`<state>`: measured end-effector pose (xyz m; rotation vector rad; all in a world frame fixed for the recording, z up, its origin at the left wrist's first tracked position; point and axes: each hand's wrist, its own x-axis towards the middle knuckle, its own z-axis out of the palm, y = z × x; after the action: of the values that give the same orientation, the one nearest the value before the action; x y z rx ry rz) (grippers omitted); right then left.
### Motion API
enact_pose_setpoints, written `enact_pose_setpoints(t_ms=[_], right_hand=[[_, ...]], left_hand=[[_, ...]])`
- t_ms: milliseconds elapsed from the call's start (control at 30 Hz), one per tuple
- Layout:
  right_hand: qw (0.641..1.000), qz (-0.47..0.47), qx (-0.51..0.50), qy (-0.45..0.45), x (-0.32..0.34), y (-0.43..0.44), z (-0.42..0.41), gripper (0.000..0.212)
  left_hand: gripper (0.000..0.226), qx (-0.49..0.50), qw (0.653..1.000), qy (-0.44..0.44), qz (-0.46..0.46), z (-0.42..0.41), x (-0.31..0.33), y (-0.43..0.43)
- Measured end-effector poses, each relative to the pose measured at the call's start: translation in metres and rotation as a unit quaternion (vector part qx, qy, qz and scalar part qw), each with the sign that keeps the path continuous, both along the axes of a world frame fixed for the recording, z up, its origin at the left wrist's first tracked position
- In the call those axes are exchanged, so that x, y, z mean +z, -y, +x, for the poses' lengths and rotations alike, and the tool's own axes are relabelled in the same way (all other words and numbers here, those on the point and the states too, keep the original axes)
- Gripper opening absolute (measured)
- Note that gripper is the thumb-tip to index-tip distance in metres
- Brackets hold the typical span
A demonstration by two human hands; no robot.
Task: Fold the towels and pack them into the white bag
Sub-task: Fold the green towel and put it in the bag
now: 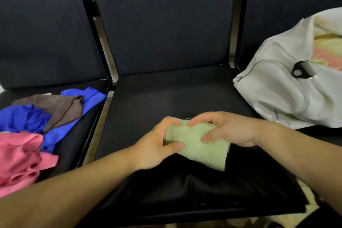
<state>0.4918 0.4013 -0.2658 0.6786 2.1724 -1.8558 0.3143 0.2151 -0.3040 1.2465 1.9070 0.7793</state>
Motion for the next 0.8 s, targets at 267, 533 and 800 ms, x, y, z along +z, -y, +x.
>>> enact_pose_setpoints(t_ms=[267, 533, 800], right_hand=[[0.996, 0.032, -0.049, -0.072, 0.095, -0.046, 0.103, 0.04], [0.957, 0.125, -0.208, -0.159, 0.136, -0.13, 0.215, 0.041], [0.913, 0.096, -0.328, -0.222, 0.11, -0.213, 0.248, 0.042]], left_hand=[[0.05, -0.05, 0.993, 0.047, 0.102, 0.054, 0.105, -0.082], [0.048, -0.152, 0.969, -0.119, 0.154, 0.146, 0.194, -0.23], [0.049, -0.2, 0.941, -0.217, 0.166, 0.188, 0.212, -0.356]])
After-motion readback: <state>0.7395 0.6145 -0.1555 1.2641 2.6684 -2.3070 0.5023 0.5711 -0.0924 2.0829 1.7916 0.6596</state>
